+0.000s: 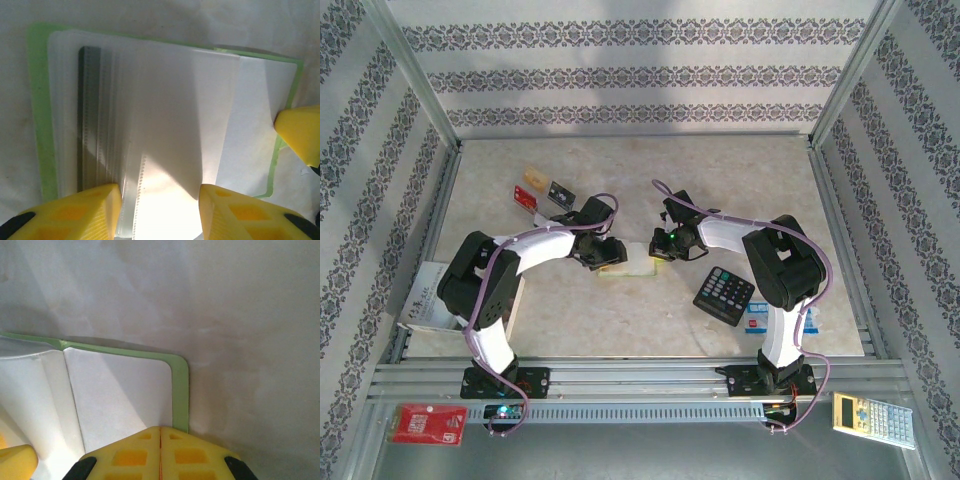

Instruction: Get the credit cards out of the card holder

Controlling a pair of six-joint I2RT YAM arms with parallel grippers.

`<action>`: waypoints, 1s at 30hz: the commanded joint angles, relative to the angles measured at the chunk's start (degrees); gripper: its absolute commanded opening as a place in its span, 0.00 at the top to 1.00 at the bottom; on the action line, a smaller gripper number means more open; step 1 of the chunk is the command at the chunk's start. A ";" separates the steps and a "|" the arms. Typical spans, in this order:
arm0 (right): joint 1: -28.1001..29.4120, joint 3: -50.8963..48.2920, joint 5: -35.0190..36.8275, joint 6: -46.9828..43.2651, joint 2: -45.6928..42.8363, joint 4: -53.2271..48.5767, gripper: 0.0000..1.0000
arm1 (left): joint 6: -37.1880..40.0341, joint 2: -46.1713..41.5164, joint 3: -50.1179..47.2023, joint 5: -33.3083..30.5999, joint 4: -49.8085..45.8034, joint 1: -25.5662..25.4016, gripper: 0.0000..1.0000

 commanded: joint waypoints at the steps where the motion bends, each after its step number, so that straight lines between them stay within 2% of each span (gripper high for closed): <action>1: 0.51 -0.25 2.68 -0.57 2.07 -1.57 0.92 | 0.96 3.32 0.21 1.78 -0.53 -0.03 0.55; 8: 0.48 0.04 2.41 -0.66 1.75 -1.67 0.92 | 0.96 4.69 0.83 2.99 -0.38 -0.23 0.54; 13: 0.77 1.09 0.31 -1.45 -2.85 -0.36 0.91 | 0.69 4.78 -0.08 1.30 -0.89 -0.15 0.62; 15: 1.29 1.68 -1.39 -1.56 -4.29 0.60 0.88 | 0.47 4.95 -0.68 0.84 -0.89 -0.17 0.67; 20: 3.18 2.99 -5.48 -0.36 -4.16 2.75 0.71 | -0.13 4.87 -2.26 0.14 -0.33 -0.07 0.75; 24: 4.29 4.41 -6.15 0.29 -1.78 3.05 0.67 | -0.50 4.88 -2.67 0.07 0.12 -0.06 0.78; 30: 4.49 7.15 -6.25 0.50 2.46 1.76 0.66 | -0.89 4.21 -3.25 0.16 0.83 0.03 0.79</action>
